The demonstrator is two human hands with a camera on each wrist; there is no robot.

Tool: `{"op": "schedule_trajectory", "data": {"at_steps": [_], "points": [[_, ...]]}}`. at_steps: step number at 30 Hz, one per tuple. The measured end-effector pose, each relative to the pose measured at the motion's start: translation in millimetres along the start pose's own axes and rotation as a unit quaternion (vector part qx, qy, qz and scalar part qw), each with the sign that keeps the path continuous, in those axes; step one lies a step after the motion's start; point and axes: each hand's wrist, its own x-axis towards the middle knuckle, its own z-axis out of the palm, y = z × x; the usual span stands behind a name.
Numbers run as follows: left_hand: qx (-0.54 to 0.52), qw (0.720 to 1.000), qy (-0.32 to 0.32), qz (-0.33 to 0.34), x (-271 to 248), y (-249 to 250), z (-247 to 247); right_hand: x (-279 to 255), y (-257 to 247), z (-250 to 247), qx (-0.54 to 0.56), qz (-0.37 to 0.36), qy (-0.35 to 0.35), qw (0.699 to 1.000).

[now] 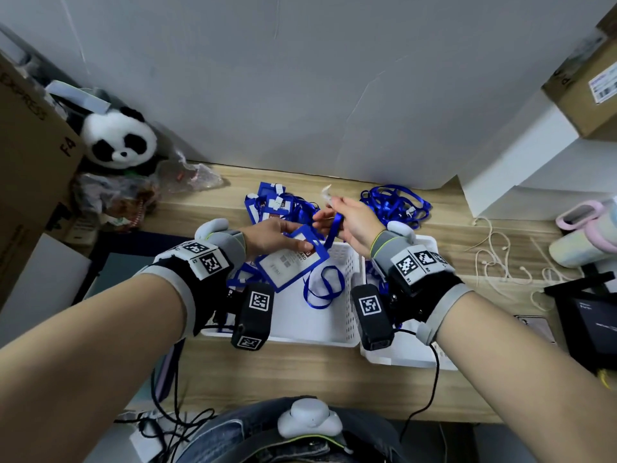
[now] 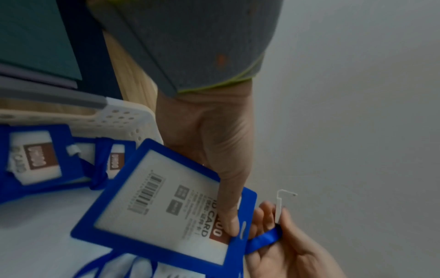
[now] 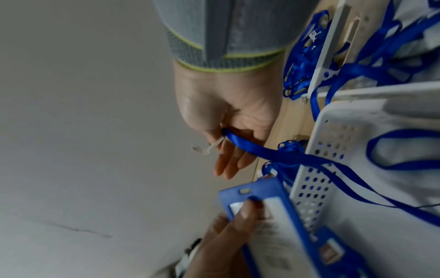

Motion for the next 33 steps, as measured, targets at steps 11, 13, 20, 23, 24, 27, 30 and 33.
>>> {"op": "schedule_trajectory", "data": {"at_steps": [11, 13, 20, 23, 24, 27, 30, 33], "points": [[-0.088, 0.996, -0.032, 0.004, 1, 5, 3, 20, -7, -39, -0.202, -0.03, 0.184, 0.961], [-0.136, 0.991, 0.006, 0.016, 1, 3, -5, 20, 4, -52, -0.292, -0.01, 0.172, 0.941], [-0.19, 0.98, 0.019, 0.058, 5, 28, 6, 1, 22, -34, -0.359, 0.016, -0.022, 0.933], [-0.194, 0.978, 0.012, 0.069, 10, 40, 14, -2, 24, -26, -0.335, 0.038, -0.093, 0.937], [-0.193, 0.979, 0.015, 0.071, 12, 43, 15, -3, 24, -25, -0.314, 0.056, -0.109, 0.942], [-0.167, 0.983, 0.043, 0.066, 22, 48, 17, -1, 20, -26, -0.285, 0.089, -0.103, 0.949], [-0.165, 0.981, 0.087, 0.05, 32, 47, 18, 2, 14, -32, -0.236, 0.099, -0.101, 0.962], [-0.18, 0.973, 0.134, 0.052, 40, 46, 23, 6, 4, -42, -0.199, 0.082, -0.048, 0.975]]}}
